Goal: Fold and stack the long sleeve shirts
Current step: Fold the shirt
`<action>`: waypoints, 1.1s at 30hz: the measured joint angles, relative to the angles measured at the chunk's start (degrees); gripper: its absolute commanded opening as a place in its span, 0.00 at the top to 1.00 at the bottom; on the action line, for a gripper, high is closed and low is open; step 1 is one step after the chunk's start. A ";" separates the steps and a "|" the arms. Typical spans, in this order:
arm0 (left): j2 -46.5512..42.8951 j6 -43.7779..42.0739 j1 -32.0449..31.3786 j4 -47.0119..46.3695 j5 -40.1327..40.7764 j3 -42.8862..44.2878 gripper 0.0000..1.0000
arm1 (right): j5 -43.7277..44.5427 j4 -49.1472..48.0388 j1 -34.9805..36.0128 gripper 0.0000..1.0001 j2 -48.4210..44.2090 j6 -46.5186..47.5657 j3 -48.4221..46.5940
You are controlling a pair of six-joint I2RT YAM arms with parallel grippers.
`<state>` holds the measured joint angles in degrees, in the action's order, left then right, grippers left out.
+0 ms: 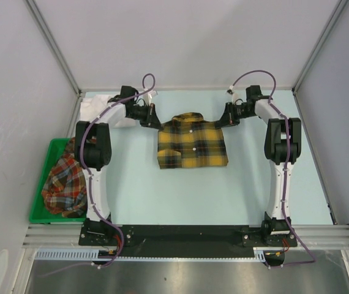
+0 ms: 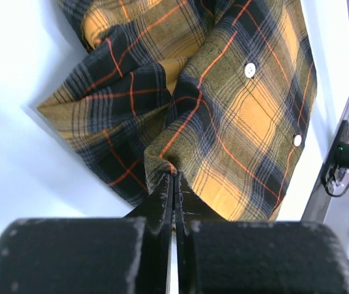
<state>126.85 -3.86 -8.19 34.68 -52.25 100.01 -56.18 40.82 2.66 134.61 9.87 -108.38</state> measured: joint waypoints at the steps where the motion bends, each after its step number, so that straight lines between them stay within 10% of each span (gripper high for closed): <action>1: 0.26 0.39 0.07 -0.17 -0.07 0.24 1.00 | -0.02 -1.27 -0.04 1.00 0.00 -1.20 0.00; 18: 11.47 4.44 1.46 -4.94 13.31 14.97 0.94 | 1.79 -24.02 -0.07 0.98 8.59 -23.02 -4.04; 23: 13.42 5.07 0.79 -4.24 15.54 17.11 0.51 | 2.54 -24.20 -0.04 0.44 11.58 -25.86 -5.88; 33: -9.35 5.55 6.25 -10.62 1.95 -15.67 0.17 | -0.90 -18.95 -6.45 0.09 -3.26 -22.34 9.75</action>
<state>117.49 1.69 -1.93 24.05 -50.30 84.33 -57.08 21.87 -3.79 131.35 -12.47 -98.63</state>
